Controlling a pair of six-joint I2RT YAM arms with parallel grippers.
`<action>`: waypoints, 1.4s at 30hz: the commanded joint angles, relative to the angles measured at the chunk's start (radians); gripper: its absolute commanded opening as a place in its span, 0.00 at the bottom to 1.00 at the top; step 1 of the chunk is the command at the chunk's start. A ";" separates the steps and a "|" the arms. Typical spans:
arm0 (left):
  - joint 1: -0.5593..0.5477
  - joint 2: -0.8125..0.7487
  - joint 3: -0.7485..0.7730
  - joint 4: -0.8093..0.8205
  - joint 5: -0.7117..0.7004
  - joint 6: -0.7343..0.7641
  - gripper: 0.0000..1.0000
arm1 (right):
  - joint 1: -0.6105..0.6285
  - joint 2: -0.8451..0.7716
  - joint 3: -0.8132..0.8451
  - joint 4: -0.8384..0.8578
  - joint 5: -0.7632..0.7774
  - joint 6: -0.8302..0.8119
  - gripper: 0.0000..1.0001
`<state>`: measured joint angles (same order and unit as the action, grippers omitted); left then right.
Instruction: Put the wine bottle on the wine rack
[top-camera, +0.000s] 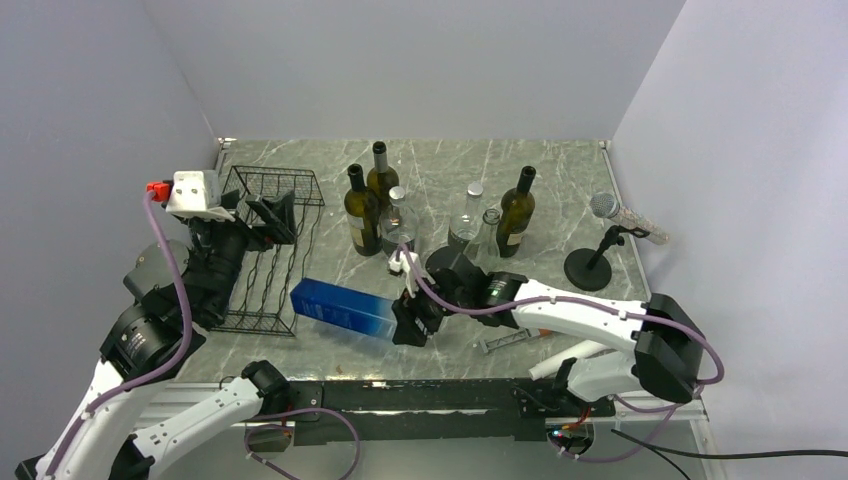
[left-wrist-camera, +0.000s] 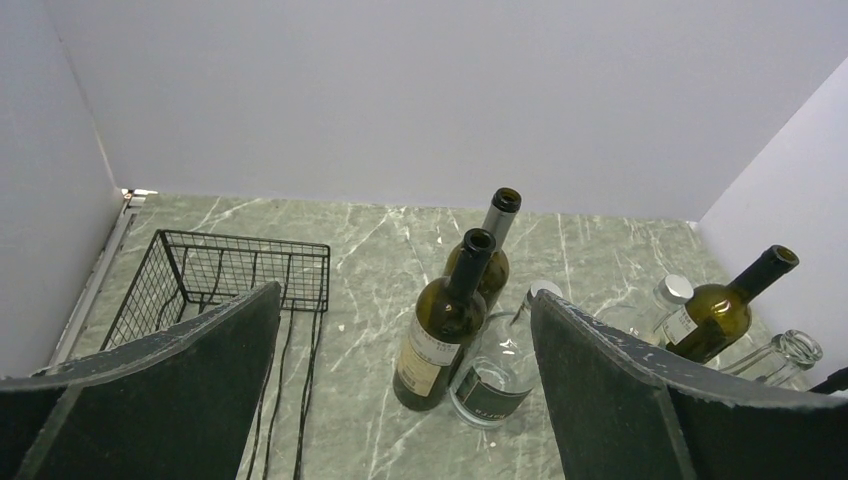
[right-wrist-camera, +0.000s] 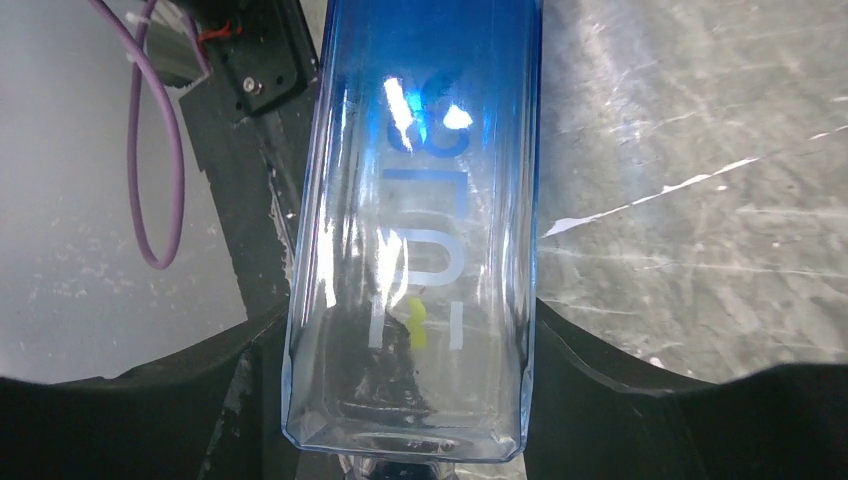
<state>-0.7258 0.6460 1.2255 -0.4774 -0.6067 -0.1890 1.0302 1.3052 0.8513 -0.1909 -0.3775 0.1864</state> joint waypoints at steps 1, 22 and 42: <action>0.001 0.009 0.037 -0.008 0.009 -0.001 0.99 | 0.025 0.014 0.052 0.278 -0.035 -0.018 0.00; 0.001 -0.011 0.010 -0.030 0.019 0.010 0.99 | 0.077 0.166 0.083 0.516 -0.053 0.027 0.00; 0.001 -0.009 0.009 -0.054 0.024 -0.010 0.99 | 0.110 0.427 0.182 0.808 -0.044 0.107 0.00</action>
<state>-0.7261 0.6441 1.2156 -0.5243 -0.5945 -0.1879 1.1290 1.7321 0.9298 0.2405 -0.3836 0.2653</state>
